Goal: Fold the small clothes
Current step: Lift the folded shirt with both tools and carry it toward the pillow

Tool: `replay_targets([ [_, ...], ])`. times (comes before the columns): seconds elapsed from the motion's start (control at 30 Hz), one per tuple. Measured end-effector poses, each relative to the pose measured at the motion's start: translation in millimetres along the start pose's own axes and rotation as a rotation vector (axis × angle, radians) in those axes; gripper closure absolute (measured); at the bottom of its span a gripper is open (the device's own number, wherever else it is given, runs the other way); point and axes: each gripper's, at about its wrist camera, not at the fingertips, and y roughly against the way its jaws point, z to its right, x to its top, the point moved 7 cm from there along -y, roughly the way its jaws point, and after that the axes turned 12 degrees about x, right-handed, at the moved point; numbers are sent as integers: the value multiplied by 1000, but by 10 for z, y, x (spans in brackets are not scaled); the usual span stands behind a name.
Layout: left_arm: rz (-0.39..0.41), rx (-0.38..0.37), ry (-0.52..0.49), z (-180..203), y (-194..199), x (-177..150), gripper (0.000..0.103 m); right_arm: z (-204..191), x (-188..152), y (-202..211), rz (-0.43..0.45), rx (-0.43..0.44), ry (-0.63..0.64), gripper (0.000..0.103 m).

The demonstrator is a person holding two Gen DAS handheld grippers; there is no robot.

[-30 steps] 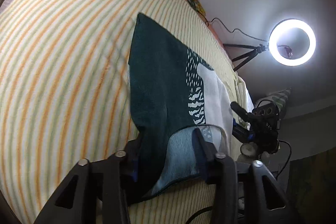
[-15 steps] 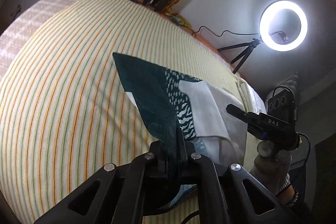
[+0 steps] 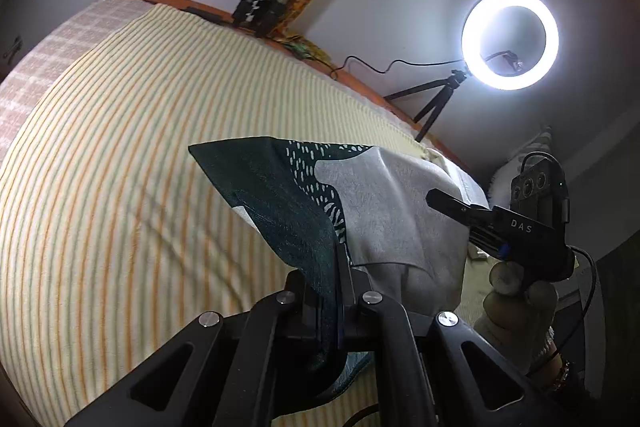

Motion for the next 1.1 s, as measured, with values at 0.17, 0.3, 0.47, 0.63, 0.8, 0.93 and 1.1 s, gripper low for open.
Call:
replay_targets([
  [0.17, 8, -29, -47, 291, -63, 48, 102, -25, 70, 225, 22, -20, 19, 97],
  [0.3, 10, -54, -69, 508, -152, 86, 102, 32, 142, 454, 52, -34, 21, 97],
  [0.47, 6, -72, -108, 793, -319, 93, 102, 201, 275, 802, 89, -61, 22, 97],
  [0.63, -3, -88, -143, 1150, -537, 146, 102, 407, 400, 1160, 121, -83, 18, 97],
  [0.8, 5, -119, -180, 1610, -755, 264, 102, 629, 548, 1535, 141, -144, 33, 97],
  [0.93, 20, -136, -231, 2031, -920, 355, 103, 812, 715, 1873, 165, -189, 41, 97],
  [1.1, 43, -158, -280, 2526, -1122, 483, 102, 1040, 954, 2314, 205, -243, 55, 97],
])
